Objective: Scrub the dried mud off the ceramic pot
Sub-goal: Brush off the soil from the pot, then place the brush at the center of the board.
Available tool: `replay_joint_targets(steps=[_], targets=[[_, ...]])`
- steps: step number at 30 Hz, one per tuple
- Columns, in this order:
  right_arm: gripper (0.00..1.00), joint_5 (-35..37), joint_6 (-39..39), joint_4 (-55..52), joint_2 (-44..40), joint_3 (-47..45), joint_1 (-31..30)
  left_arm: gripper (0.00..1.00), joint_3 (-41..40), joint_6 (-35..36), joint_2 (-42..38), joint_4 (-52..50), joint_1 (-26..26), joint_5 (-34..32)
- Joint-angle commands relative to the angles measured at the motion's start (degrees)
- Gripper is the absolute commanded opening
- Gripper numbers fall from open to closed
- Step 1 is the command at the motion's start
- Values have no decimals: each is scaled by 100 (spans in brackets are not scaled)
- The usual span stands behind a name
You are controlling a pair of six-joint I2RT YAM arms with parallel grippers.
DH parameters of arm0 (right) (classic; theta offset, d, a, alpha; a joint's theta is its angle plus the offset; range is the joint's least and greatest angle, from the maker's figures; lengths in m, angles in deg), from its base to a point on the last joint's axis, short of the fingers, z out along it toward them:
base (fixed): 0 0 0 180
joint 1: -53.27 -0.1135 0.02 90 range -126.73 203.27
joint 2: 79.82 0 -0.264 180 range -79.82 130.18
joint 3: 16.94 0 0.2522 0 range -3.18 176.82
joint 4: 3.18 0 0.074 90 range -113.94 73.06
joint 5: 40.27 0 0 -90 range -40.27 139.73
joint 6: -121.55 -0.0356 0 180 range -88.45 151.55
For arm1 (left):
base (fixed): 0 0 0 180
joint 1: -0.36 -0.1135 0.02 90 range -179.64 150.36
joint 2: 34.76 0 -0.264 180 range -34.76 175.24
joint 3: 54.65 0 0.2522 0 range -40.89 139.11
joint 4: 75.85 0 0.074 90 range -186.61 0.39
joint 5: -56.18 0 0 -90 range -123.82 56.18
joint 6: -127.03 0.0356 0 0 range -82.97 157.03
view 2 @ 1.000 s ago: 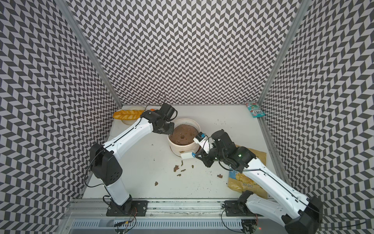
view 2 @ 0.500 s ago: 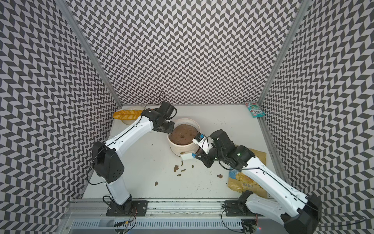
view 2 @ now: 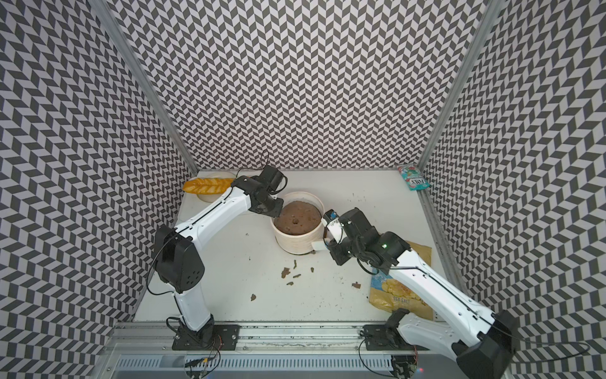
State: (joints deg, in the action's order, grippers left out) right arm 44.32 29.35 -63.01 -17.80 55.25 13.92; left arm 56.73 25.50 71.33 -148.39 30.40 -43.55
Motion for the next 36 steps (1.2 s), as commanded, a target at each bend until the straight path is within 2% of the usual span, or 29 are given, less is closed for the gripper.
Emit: replay_joint_targets(steps=[1, 8, 13, 17, 20, 24, 26, 27, 32, 36], targets=[[0, 228, -143, 134, -265, 209, -11, 28, 221, 94, 2, 7, -49, -4], [0, 949, -319, 173, -412, 255, 1, 36, 328, 103, 0, 1, -51, 9], [0, 2234, -956, 810, -701, -155, 156, 55, 531, 58, -129, -16, -55, -83], [0, 2222, -1420, 2061, -993, -814, 226, 66, 697, -29, -320, 211, -131, -39], [0, 2131, -1662, 3082, -977, -1559, 314, 77, 477, -113, -608, 722, -287, -134], [0, 2105, -1842, 4415, -628, -2295, 380, 84, -556, -321, -1345, 1950, -640, -66], [0, 2187, -1885, 4929, -410, -2505, 389, 86, -1323, -481, -1829, 2722, -831, -137], [0, 2218, -1863, 5272, -200, -2684, 423, 88, -2061, -567, -2161, 3223, -982, -98], [0, 1964, -1944, 5546, 735, -2745, 707, 92, -3933, -667, -3161, 4841, -1343, -300], [2, 2047, -1903, 5850, 1076, -2957, 781, 97, -5051, -581, -3494, 5739, -1420, -604]])
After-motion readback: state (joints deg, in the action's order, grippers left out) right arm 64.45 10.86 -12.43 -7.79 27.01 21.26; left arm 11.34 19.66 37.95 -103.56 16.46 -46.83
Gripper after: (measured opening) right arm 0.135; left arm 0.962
